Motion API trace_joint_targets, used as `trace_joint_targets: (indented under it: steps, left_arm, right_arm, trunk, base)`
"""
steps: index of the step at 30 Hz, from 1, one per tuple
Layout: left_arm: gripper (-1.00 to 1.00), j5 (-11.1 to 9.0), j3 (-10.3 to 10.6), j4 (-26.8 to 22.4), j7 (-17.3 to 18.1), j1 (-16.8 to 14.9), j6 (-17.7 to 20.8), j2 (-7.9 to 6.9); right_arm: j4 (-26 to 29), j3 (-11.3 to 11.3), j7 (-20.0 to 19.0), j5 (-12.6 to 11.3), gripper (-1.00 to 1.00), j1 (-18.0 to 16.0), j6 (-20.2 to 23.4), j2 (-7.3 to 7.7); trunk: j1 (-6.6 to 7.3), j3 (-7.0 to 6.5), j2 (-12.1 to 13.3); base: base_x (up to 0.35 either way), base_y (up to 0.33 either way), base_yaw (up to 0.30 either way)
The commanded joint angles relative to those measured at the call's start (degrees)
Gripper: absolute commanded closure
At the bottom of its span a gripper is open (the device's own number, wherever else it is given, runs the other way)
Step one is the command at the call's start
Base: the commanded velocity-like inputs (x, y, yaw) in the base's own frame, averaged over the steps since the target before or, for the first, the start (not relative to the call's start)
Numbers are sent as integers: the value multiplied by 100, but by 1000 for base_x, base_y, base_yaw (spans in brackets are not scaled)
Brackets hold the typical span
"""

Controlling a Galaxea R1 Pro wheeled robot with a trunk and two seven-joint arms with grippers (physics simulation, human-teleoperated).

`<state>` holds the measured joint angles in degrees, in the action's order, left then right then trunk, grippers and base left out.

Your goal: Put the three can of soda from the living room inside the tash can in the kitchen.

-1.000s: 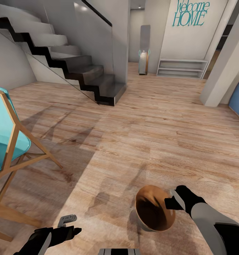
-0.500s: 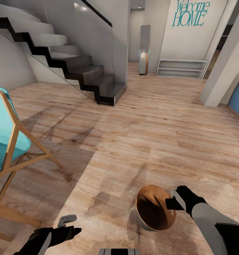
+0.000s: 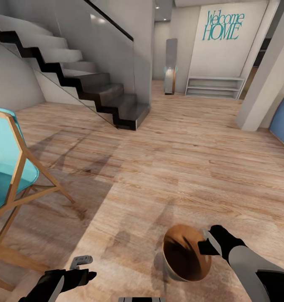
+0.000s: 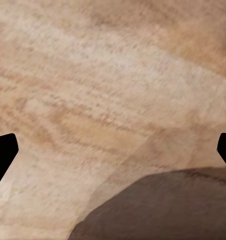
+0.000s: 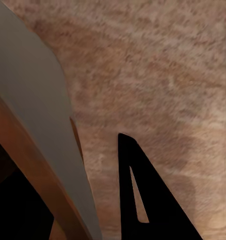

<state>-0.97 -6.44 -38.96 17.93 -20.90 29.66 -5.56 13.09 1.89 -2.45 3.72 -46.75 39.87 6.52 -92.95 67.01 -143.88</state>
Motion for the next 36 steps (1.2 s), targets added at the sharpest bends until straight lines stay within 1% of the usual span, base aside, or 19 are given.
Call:
trace_joint_targets:
  steps: [1,7,11,18,25,29,32,33,36]
  left_arm:
    - [-100,-9,-18,-7,20,-1,41,3]
    - [-100,-9,-16,-7,11,-1,40,3]
    - [-100,-11,-14,-7,10,-1,-16,3]
    - [-100,-9,-12,-7,9,-1,-88,3]
    - [-100,-8,-10,-7,-14,-1,-99,3]
    - [-100,-8,-9,-7,-20,-1,-128,3]
    - [-100,-8,-9,-7,-24,-1,-159,3]
    - [-100,-8,-9,-7,-25,-1,-170,3]
    - [-100,-10,-13,-7,-26,-1,-176,3]
  right_arm:
    - [10,48,-31,-48,100,0,29,-1]
    - [12,53,-34,-62,100,74,-1,4]
    - [5,56,-42,-98,100,99,-242,15]
    - [40,77,-64,-115,100,230,-378,28]
    - [82,99,-103,-117,100,282,-411,100]
    - [80,101,-117,-120,100,294,-654,115]
    - [80,105,-123,-124,100,380,-807,120]
    - [76,108,-126,-125,100,458,-993,121]
    - [72,109,-131,-130,100,519,-1065,121]
  trunk:
    - [4,-18,0]
    - [19,-151,8]
    - [30,-240,13]
    - [48,-395,22]
    - [66,-550,32]
    - [76,-639,37]
    - [84,-705,41]
    - [86,-727,42]
    - [94,-794,46]
  base:
    - [0,0,0]
    - [0,0,0]
    - [0,0,0]
    - [0,0,0]
    - [0,0,0]
    - [0,0,0]
    - [0,0,0]
    - [0,0,0]
    - [0,0,0]
